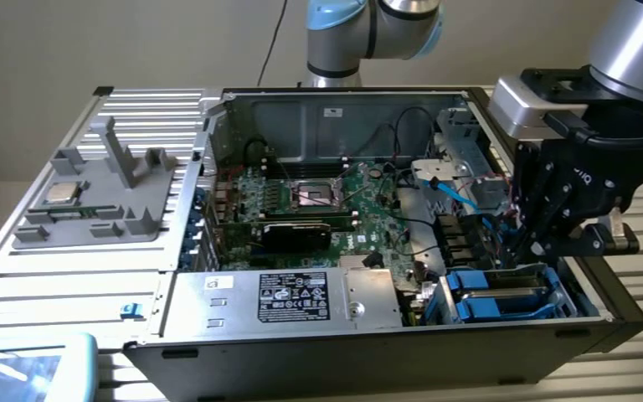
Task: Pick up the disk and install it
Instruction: 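Insert the first disk wire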
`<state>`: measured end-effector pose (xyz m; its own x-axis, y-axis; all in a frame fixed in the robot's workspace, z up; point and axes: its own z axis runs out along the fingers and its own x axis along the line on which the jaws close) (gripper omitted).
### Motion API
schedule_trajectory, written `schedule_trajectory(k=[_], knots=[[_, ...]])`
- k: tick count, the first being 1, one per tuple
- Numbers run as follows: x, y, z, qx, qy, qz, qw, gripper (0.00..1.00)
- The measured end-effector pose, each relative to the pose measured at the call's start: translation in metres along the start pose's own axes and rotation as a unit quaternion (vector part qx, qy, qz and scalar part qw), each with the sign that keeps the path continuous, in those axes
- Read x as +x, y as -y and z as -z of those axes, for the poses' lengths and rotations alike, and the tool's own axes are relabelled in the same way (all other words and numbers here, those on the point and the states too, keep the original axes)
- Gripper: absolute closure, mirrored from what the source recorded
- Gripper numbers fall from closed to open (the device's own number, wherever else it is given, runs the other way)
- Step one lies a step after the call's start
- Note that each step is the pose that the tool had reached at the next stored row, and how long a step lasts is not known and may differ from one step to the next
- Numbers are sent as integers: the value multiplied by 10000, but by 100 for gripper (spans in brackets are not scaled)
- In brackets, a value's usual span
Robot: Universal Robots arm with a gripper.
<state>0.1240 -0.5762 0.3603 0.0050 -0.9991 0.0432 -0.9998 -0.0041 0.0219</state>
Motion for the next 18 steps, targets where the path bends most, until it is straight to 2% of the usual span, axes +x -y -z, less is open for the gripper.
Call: schedule_trajectory(k=[3, 16, 17, 18], knots=[[-1, -1, -10, 1, -11, -5, 10000, 84], [6, 0, -52, 0, -11, -37, 10000, 84], [6, 0, -56, 0, -26, -38, 10000, 84], [6, 1, -59, 1, -59, -38, 10000, 84]])
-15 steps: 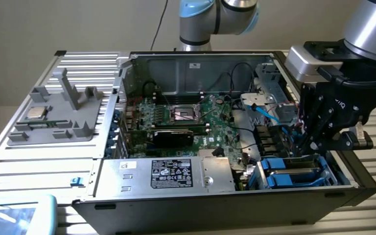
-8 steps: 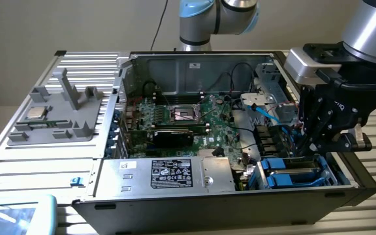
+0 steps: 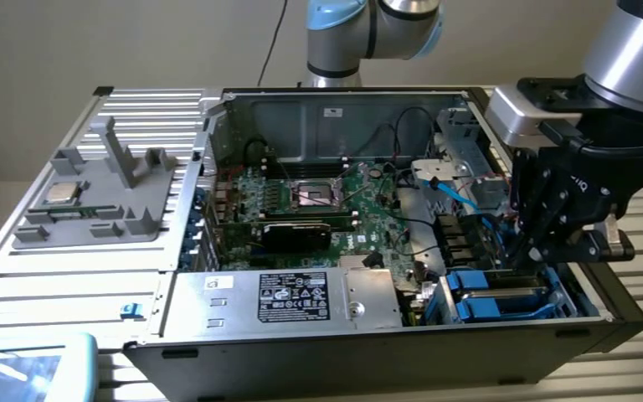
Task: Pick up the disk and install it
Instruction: 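Insert the first disk wire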
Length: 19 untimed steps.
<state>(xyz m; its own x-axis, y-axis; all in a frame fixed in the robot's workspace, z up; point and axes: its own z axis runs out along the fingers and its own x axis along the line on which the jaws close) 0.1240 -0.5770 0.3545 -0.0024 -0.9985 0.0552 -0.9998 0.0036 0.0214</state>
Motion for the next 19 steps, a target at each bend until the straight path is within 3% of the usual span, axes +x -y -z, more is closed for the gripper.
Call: schedule_trajectory(k=[1, 3, 19], knots=[[0, 1, -6, 1, -20, 0, 10000, 84], [-2, 1, -17, 2, -31, -1, 10000, 84], [-40, 2, -92, 4, -37, -35, 10000, 84]])
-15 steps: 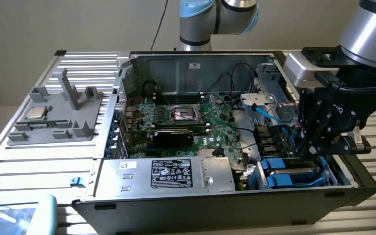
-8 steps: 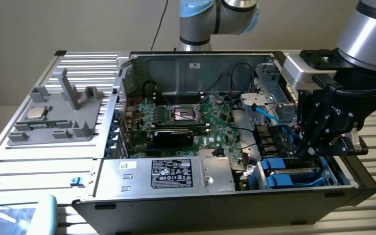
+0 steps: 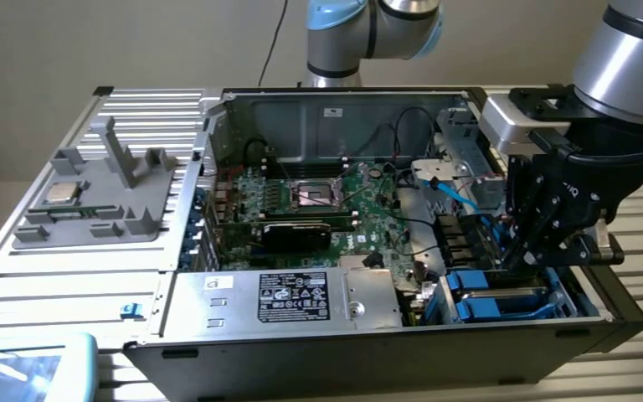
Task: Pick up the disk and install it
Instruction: 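Insert the first disk wire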
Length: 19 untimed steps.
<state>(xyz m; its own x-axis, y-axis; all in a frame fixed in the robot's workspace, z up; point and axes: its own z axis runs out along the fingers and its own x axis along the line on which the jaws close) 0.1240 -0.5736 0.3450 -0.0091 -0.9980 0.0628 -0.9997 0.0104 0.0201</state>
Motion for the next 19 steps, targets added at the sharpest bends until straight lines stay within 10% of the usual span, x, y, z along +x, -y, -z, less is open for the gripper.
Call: schedule_trajectory(k=[19], knots=[[10, -1, -52, 11, 1, -133, 9999, 84]])
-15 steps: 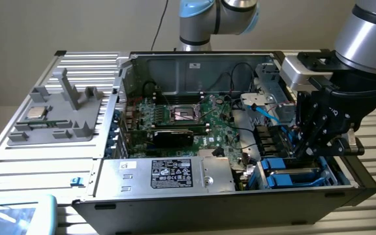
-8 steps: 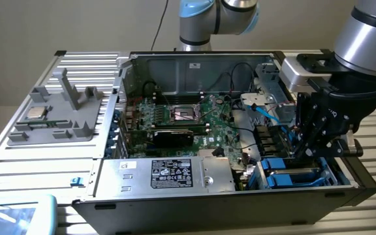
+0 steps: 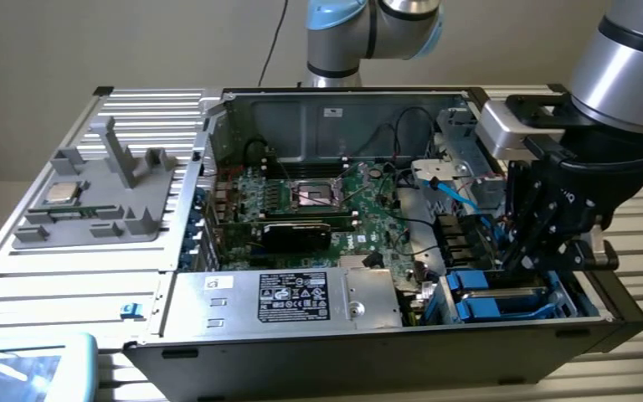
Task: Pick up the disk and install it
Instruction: 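Insert the first disk wire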
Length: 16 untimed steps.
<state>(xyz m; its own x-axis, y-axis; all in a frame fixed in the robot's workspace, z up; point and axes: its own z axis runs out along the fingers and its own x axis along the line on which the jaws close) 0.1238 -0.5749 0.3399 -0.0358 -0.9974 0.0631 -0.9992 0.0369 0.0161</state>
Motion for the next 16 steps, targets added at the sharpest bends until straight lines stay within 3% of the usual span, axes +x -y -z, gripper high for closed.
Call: schedule_trajectory(k=[16], knots=[[-22, 0, -28, 7, 0, -53, 10000, 84]])
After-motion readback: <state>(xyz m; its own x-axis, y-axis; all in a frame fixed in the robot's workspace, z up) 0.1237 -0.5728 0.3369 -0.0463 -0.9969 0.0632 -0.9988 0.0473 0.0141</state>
